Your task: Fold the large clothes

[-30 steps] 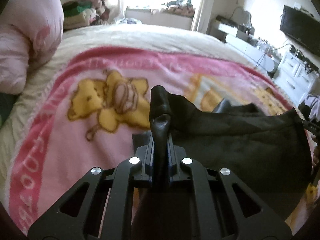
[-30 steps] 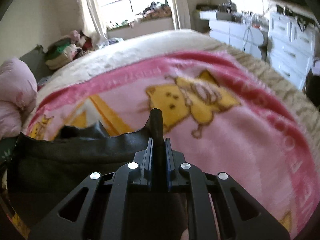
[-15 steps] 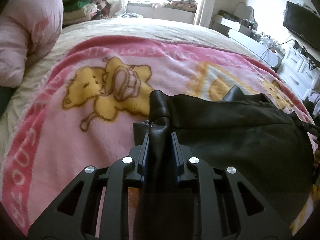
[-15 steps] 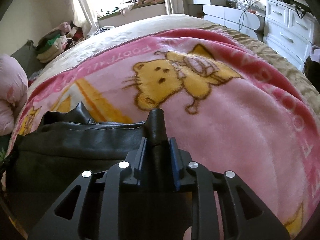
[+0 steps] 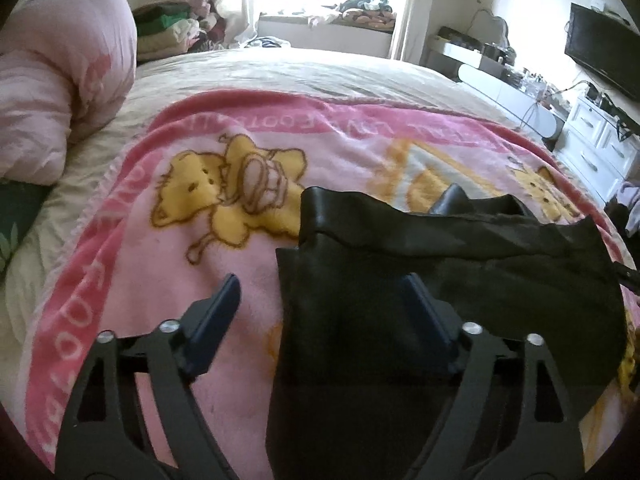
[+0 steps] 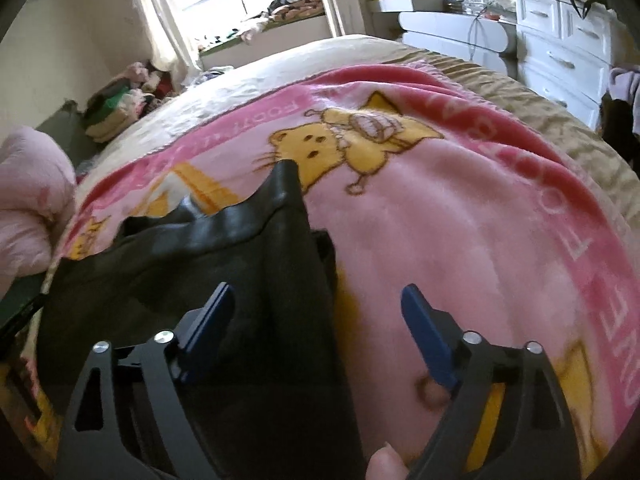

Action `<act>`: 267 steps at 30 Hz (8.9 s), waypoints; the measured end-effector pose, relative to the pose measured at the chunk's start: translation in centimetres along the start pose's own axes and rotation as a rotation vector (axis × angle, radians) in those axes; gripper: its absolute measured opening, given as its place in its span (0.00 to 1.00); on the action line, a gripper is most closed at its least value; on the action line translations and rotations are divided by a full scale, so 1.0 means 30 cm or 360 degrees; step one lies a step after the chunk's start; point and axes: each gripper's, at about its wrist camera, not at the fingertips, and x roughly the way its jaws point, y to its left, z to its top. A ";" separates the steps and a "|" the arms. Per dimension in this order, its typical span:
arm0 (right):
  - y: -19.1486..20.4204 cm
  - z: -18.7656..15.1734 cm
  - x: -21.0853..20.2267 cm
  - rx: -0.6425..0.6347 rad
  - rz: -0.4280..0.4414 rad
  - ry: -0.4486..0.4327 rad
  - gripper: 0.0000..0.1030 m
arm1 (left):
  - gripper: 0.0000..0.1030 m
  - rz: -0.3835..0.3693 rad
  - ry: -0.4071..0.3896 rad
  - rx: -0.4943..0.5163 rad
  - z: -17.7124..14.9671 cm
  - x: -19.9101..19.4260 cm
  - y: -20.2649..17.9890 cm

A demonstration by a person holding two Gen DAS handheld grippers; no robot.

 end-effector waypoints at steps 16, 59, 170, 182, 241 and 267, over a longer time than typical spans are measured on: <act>-0.044 -0.193 -0.095 0.0200 0.0328 0.0216 0.92 | 0.91 -0.0329 0.0332 -0.0456 -0.198 -0.007 0.133; 0.522 -0.311 -0.311 -0.0547 0.0325 -0.0080 0.49 | 0.77 -0.0101 0.0029 0.0000 -0.216 -0.262 -0.102; 1.230 -0.746 -0.034 -0.1803 -0.0015 -0.0081 0.89 | 0.66 -0.0499 0.0370 -0.0510 -0.150 0.051 0.153; 1.262 -0.749 0.008 -0.1900 -0.0100 -0.0323 0.60 | 0.74 -0.0448 0.0385 -0.0533 -0.140 0.077 0.166; 0.014 -0.310 -0.319 0.0404 0.0561 -0.0205 0.17 | 0.59 -0.0697 0.0257 0.0110 0.110 -0.156 -0.979; 0.130 0.081 -0.054 0.0012 0.0369 0.0433 0.27 | 0.63 -0.0362 0.0311 0.0078 -0.137 -0.014 -0.753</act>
